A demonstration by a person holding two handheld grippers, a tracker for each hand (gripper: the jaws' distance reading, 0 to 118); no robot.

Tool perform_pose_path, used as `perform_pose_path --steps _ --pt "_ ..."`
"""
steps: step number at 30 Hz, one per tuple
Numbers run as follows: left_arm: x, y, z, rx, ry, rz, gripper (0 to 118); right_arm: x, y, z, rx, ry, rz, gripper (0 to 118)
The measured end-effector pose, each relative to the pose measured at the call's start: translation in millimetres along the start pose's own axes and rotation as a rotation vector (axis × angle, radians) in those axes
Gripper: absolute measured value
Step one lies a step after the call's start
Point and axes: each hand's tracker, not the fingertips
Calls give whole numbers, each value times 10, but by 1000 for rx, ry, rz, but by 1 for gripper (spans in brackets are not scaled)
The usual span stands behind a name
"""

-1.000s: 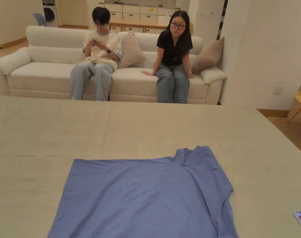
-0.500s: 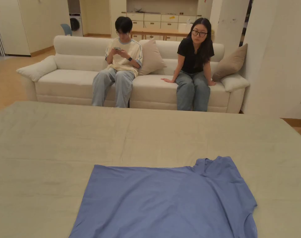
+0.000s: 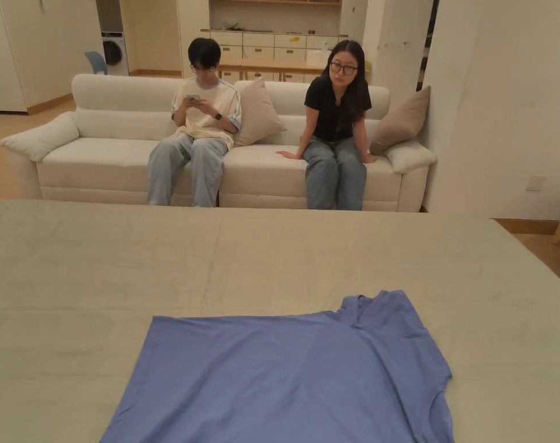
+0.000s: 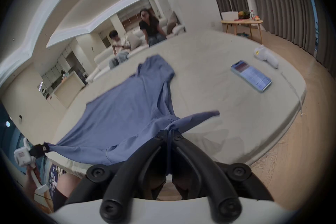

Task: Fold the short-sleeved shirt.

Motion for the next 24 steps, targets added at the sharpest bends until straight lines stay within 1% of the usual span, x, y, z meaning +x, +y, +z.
perform_pose_path --steps 2,4,6,9,11,14,16,18,19,21,23,24 --pt "19 -17 154 30 -1 8 5 1 5 204 28 37 -31 4" --pt "51 -42 264 42 -4 1 5 -35 6 347 67 29 -27 4" --pt "60 -42 301 45 -1 -2 5 -58 39 416 109 37 -54 4" --pt "13 7 252 48 -6 12 5 -76 145 317 105 53 -62 4" --pt "-7 71 151 46 -6 20 5 -119 239 193 101 57 -47 4" --pt "-47 248 -90 49 -4 28 5 -256 493 -113 98 72 1 4" --pt "-76 408 -330 48 8 47 5 -307 694 -447 99 80 29 4" --pt "-95 545 -628 40 38 21 5 -374 880 -805 80 87 32 4" --pt "-96 604 -807 2 68 -15 5 -417 950 -1004 68 84 41 4" --pt "-124 677 -1118 -34 74 -8 5 -476 1035 -1364 28 73 60 4" --pt "-160 724 -1419 -87 89 12 5 -496 1040 -1688 1 33 50 4" --pt "-175 748 -1576 -110 109 16 5 -486 1024 -1863 -37 8 54 4"
